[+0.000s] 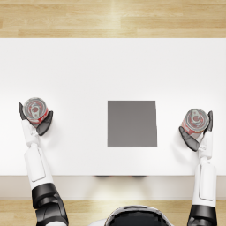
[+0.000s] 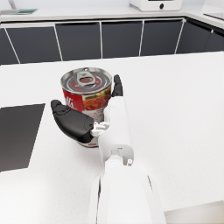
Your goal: Pick up the red can on the left and place it in the middle, then pick up the red can on the right and place it on top of the can in the middle
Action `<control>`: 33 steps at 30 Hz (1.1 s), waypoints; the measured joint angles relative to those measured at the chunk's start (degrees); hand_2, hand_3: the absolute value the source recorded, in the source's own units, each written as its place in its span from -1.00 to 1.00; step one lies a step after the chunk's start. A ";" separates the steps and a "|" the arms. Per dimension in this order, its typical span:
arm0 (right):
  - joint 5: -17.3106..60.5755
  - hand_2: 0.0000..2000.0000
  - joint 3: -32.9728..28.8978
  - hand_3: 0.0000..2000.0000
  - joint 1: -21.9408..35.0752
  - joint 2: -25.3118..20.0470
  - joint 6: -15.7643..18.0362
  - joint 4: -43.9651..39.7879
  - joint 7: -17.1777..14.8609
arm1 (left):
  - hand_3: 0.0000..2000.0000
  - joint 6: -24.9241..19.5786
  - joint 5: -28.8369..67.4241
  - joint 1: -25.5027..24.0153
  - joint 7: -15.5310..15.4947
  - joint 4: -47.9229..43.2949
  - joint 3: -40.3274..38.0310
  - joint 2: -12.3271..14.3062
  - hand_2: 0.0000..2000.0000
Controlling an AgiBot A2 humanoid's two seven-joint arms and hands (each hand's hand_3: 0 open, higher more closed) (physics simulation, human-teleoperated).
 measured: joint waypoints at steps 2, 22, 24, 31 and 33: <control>0.00 -1.00 -0.05 -1.00 0.18 -0.18 0.00 -0.61 0.00 | -1.00 -0.35 -0.01 0.71 -0.06 1.25 -0.11 0.08 -1.00; 0.02 1.00 1.73 0.52 1.36 -1.66 1.87 14.48 0.44 | 0.52 -2.39 0.08 -8.76 -0.20 -36.86 20.90 2.33 1.00; 0.02 1.00 2.20 0.52 1.82 -1.82 2.07 15.57 0.45 | 0.52 -2.50 0.09 -8.06 -0.18 -37.68 24.44 3.07 1.00; 0.02 1.00 4.48 0.52 3.07 -2.43 2.21 17.90 0.46 | 0.52 -1.51 0.09 -4.62 -6.61 -32.59 35.24 6.44 1.00; 0.02 1.00 5.19 0.52 3.32 -2.61 2.31 18.41 0.44 | 0.52 0.94 0.09 -3.65 -13.13 -29.75 38.11 7.47 1.00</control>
